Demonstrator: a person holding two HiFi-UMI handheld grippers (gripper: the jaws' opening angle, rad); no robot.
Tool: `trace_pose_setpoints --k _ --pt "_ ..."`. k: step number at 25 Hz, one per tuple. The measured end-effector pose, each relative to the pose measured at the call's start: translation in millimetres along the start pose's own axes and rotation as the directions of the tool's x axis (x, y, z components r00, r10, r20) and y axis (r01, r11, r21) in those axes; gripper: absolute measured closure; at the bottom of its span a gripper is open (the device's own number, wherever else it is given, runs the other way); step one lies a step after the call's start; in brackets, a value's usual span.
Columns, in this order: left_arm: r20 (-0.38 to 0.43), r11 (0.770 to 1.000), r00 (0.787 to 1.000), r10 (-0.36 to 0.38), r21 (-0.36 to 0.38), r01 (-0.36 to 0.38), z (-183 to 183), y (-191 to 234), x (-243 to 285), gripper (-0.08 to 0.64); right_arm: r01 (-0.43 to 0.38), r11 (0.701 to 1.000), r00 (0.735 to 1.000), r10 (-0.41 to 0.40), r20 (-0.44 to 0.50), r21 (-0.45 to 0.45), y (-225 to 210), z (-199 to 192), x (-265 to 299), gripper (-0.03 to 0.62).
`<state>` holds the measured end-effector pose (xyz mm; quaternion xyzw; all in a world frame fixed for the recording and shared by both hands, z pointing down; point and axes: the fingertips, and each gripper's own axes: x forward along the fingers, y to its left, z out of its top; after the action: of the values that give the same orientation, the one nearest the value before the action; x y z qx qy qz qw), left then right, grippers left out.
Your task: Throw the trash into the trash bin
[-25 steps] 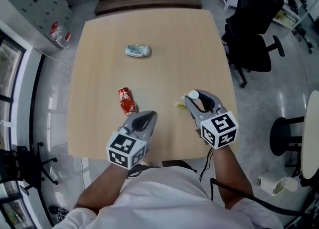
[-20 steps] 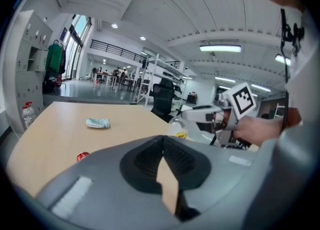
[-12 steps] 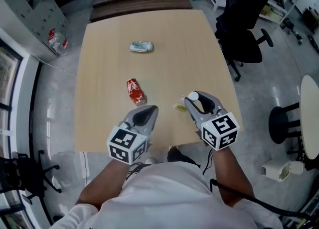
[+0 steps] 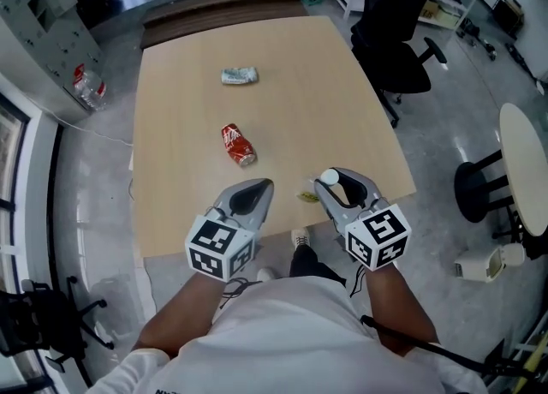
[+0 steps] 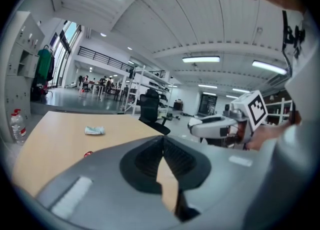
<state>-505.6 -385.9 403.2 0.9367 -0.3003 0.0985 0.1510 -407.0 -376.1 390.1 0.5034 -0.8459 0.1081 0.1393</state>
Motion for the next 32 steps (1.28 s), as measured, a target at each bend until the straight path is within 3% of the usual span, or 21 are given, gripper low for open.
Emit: trace_pose_setpoints --k 10,18,25,32 --pt "0.014 0.991 0.992 -0.123 0.047 0.122 4.6 -35.0 -20.2 0.552 0.123 0.992 0.992 -0.123 -0.001 0.020 27.2 0.0 -53.5 0.442" --pt "-0.004 0.960 0.964 -0.267 0.082 0.266 9.1 -78.7 -6.8 0.552 0.270 0.961 0.962 -0.271 0.014 0.060 22.2 -3.9 -112.0 0.442" --pt "-0.056 0.896 0.905 -0.421 0.131 0.425 0.6 -138.7 15.4 0.552 0.398 0.912 0.915 -0.403 0.027 0.099 11.6 -17.5 -164.5 0.442" --pt "-0.091 0.817 0.832 -0.548 0.153 0.555 -2.5 -203.0 37.6 0.552 0.546 0.822 0.834 -0.552 -0.005 0.160 -3.6 -46.4 -239.3 0.442"
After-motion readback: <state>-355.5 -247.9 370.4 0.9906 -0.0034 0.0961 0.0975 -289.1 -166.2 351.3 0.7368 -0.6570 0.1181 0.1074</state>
